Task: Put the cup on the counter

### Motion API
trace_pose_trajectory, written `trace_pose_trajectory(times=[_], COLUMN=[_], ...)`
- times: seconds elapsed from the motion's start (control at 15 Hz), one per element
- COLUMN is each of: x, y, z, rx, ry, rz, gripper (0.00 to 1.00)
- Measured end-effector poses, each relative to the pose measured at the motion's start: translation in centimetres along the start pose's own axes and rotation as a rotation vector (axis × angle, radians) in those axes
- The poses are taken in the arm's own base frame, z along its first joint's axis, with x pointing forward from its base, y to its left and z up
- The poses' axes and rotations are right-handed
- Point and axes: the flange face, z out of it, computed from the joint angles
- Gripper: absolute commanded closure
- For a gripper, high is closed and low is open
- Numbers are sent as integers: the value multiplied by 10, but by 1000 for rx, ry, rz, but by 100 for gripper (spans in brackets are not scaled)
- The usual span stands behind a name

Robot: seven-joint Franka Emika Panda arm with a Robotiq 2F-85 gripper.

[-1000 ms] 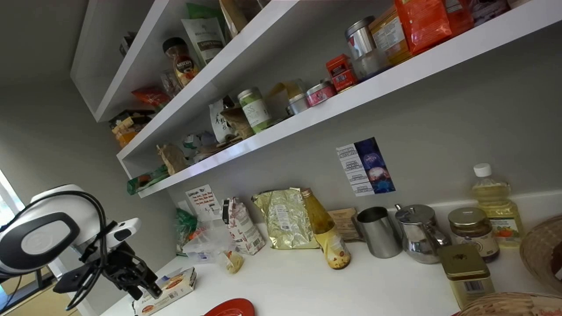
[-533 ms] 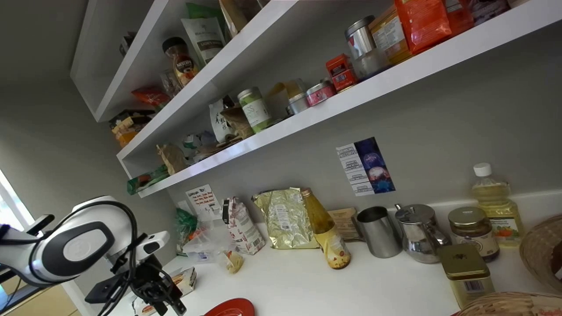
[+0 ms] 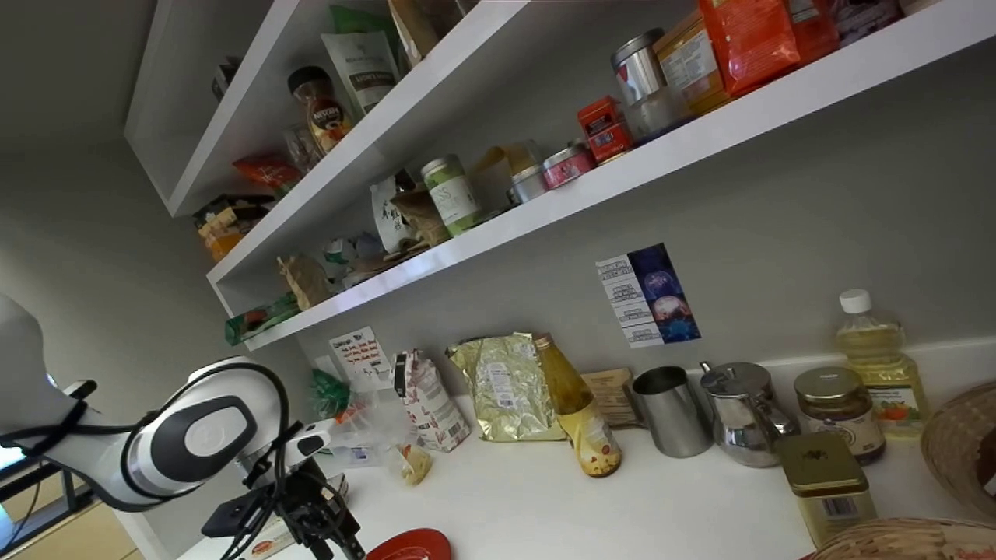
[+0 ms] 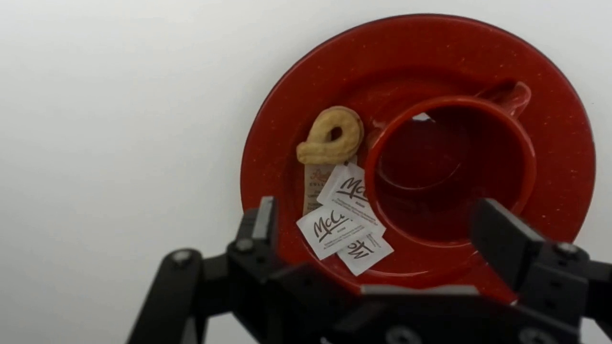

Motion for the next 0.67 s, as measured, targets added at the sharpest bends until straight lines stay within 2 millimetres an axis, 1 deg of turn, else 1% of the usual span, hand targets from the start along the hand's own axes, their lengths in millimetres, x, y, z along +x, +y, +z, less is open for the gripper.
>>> trace_pose_trajectory(times=[0.33,0.47,0.67], x=[21,23,22], y=[15,19,17], z=[19,30,46], rx=[-30,-31,-32], ry=[-14,-32,-61], rz=[11,18,15], gripper=[0,0,0])
